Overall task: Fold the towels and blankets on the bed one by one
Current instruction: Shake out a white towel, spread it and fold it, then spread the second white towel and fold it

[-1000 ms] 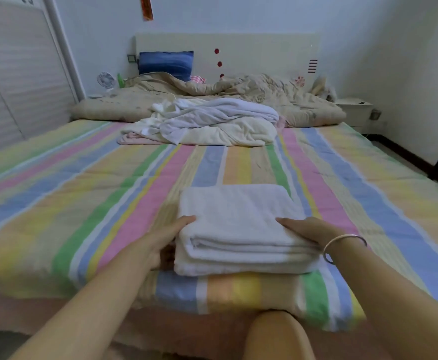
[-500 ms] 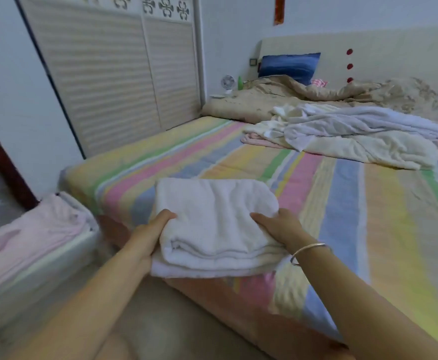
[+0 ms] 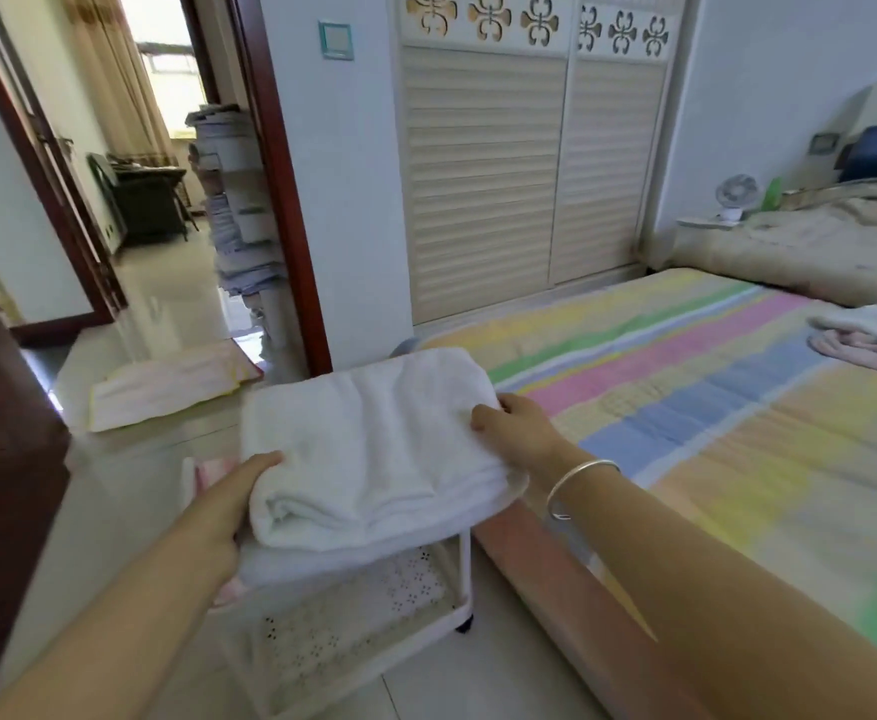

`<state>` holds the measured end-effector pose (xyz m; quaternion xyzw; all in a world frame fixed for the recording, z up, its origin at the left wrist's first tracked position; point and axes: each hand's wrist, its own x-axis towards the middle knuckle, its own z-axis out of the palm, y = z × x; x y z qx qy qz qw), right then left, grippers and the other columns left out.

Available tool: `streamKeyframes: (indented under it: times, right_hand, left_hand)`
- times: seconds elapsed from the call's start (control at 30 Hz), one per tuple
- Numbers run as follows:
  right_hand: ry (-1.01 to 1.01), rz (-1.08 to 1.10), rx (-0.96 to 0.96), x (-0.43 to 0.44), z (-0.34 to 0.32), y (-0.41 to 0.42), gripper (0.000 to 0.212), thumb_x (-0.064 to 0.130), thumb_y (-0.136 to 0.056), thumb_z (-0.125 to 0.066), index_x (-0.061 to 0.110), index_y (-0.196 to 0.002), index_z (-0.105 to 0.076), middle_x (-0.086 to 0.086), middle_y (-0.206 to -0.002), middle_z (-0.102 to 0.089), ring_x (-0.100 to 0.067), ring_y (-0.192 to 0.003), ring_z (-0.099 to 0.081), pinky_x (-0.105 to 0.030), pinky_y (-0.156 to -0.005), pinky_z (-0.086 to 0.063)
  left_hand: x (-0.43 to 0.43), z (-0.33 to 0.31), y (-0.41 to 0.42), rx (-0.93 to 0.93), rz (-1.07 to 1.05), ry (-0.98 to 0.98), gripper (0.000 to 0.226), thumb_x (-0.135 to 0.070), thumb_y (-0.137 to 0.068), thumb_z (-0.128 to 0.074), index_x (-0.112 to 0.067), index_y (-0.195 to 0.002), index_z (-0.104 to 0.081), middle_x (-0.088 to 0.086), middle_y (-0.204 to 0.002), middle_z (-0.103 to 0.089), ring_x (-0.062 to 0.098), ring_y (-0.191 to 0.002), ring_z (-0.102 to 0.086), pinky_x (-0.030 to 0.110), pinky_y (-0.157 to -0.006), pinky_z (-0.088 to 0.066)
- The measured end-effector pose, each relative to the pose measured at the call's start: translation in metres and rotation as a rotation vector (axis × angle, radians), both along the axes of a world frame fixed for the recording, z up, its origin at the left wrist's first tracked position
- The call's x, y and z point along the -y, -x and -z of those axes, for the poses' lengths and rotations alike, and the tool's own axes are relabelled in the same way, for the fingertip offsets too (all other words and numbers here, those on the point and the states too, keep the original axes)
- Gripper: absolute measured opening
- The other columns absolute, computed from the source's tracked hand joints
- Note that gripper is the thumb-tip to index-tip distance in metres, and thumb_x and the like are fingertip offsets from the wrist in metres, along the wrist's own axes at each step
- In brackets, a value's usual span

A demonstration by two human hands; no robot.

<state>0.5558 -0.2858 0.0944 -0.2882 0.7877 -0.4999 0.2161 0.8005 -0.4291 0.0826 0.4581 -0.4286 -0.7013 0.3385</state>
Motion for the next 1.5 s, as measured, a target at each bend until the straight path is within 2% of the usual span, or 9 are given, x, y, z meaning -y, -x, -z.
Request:
streamKeyframes:
  times: [0.1,0.2,0.5,0.73,0.87,0.97,1.1,1.3,1.5]
  right_hand:
    - [0.014,-0.009,-0.049,0.052,0.005,0.002,0.032,0.022,-0.081,-0.062,0.012,-0.112,-0.061,-0.004,-0.102,-0.063,-0.023,-0.093,-0.060,-0.031,-0.079,-0.046]
    - [0.041,0.018,-0.051,0.090,0.012,0.008,0.037,0.019,-0.080,-0.064,0.012,-0.117,-0.059,-0.003,-0.107,-0.063,-0.024,-0.100,-0.060,-0.034,-0.089,-0.048]
    - [-0.213,-0.242,-0.179,0.131,0.071,0.009,0.065,0.007,-0.091,-0.053,0.010,-0.149,-0.026,-0.006,-0.148,-0.040,-0.022,-0.129,-0.044,-0.011,-0.090,-0.029]
    - [-0.287,-0.239,-0.924,0.155,0.052,-0.021,0.062,0.041,-0.092,-0.030,0.022,-0.151,-0.024,-0.008,-0.154,-0.028,-0.030,-0.140,-0.026,-0.039,-0.113,-0.020]
    - [-0.563,-0.550,-0.978,0.158,0.087,-0.053,0.061,0.057,-0.097,-0.004,0.034,-0.153,-0.006,0.001,-0.162,0.005,-0.026,-0.148,0.010,-0.051,-0.117,0.008]
    - [-0.648,-0.557,-0.960,0.150,0.105,-0.057,0.061,0.057,-0.098,-0.005,0.034,-0.153,0.003,0.003,-0.161,0.014,-0.024,-0.147,0.018,-0.050,-0.117,0.013]
    - [-0.581,-0.556,-0.931,0.135,0.092,-0.055,0.061,0.056,-0.099,-0.008,0.029,-0.155,-0.006,0.002,-0.162,0.006,-0.022,-0.149,0.009,-0.046,-0.119,0.007]
    - [-0.429,-0.349,-0.933,0.013,0.069,-0.037,0.087,0.067,-0.081,0.007,0.026,-0.154,-0.016,-0.001,-0.162,-0.005,-0.023,-0.149,0.004,-0.041,-0.120,-0.001]
    - [-0.484,0.105,-0.903,-0.201,0.030,0.028,0.066,0.053,-0.086,-0.028,0.017,-0.135,-0.054,-0.010,-0.150,-0.041,-0.037,-0.143,-0.027,-0.054,-0.108,-0.033]
  left_hand:
    - [0.059,0.023,-0.011,-0.029,-0.061,-0.075,0.081,-0.032,-0.070,-0.085,-0.024,-0.141,-0.046,0.009,-0.115,-0.069,0.026,-0.104,-0.066,0.034,-0.070,-0.055]
    - [0.096,0.037,-0.005,0.024,-0.029,-0.092,0.103,-0.042,-0.062,-0.088,-0.024,-0.149,-0.035,0.006,-0.122,-0.066,0.024,-0.104,-0.067,0.036,-0.076,-0.056]
    - [0.121,0.077,-0.013,0.285,-0.179,-0.012,0.052,-0.015,-0.080,-0.073,0.005,-0.125,-0.057,0.020,-0.112,-0.066,0.032,-0.094,-0.065,0.044,-0.092,-0.052]
    - [0.087,0.019,0.029,0.960,-0.010,1.126,0.051,-0.020,-0.091,-0.053,-0.015,-0.141,-0.044,0.006,-0.148,-0.041,0.027,-0.135,-0.038,0.039,-0.110,-0.031]
    - [0.075,0.063,0.048,1.449,0.532,0.973,0.062,-0.050,-0.101,-0.013,-0.025,-0.156,0.002,0.004,-0.163,0.008,0.023,-0.150,0.006,0.048,-0.120,0.003]
    - [0.066,0.089,0.045,1.515,0.559,0.929,0.063,-0.052,-0.099,-0.003,-0.024,-0.154,0.011,0.004,-0.161,0.018,0.022,-0.149,0.016,0.049,-0.120,0.008]
    - [0.065,0.080,0.040,1.422,0.481,0.987,0.061,-0.049,-0.101,-0.010,-0.023,-0.156,-0.003,0.003,-0.163,0.003,0.021,-0.150,0.003,0.045,-0.121,0.005]
    - [-0.010,0.032,0.073,0.833,0.247,1.234,0.034,-0.028,-0.099,-0.043,-0.021,-0.130,-0.055,-0.002,-0.134,-0.057,0.019,-0.121,-0.052,0.034,-0.108,-0.034]
    - [-0.171,-0.018,0.182,0.423,0.428,1.413,0.028,-0.017,-0.092,-0.050,-0.018,-0.118,-0.061,0.003,-0.120,-0.063,0.026,-0.110,-0.058,0.038,-0.095,-0.043]
